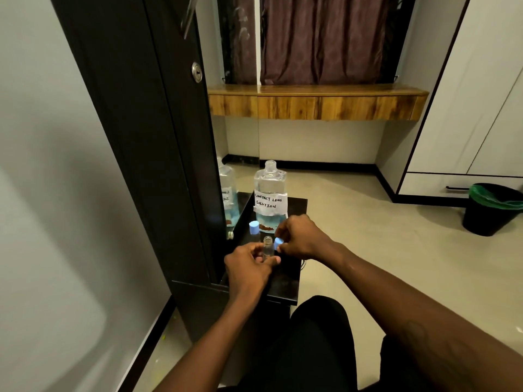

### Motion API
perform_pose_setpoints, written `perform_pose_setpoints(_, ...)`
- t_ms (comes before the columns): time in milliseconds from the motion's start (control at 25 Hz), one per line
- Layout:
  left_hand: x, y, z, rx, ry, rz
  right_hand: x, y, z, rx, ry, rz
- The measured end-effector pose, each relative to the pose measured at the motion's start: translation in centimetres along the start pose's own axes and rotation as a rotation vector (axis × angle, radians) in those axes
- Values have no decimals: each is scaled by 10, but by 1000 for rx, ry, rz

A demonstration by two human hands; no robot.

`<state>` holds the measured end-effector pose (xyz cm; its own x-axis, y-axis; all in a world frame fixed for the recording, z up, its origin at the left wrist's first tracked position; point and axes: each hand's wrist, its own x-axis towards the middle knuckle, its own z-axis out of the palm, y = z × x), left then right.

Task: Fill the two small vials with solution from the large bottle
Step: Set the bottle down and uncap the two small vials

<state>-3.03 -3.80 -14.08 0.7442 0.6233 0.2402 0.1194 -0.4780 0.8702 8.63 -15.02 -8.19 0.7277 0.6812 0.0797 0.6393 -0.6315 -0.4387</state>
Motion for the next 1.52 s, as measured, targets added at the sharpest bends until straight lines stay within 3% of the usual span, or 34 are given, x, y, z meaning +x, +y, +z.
perform_pose_setpoints(280, -1, -3, 2, -1, -29, -16, 8, 1, 10, -161, -65, -21)
perform_pose_setpoints(560, -1, -5, -7, 34, -86, -30, 10, 5, 2, -101, -75, 3)
perform_pose_setpoints(840, -1, -2, -35, 115, 36, 6, 29, -30, -39, 7, 75, -99)
perform_pose_setpoints(1200, 1, 11, -38, 151, 69, -6, 49, -60, -15, -85, -99, -184)
perform_pose_setpoints(1360, 1, 22, -42, 141, 112, -1, 40, -60, -33, -34, 27, -208)
perform_pose_setpoints(1520, -1, 53, -50, 92, 162, 129, 18, -65, -76, 118, 154, -281)
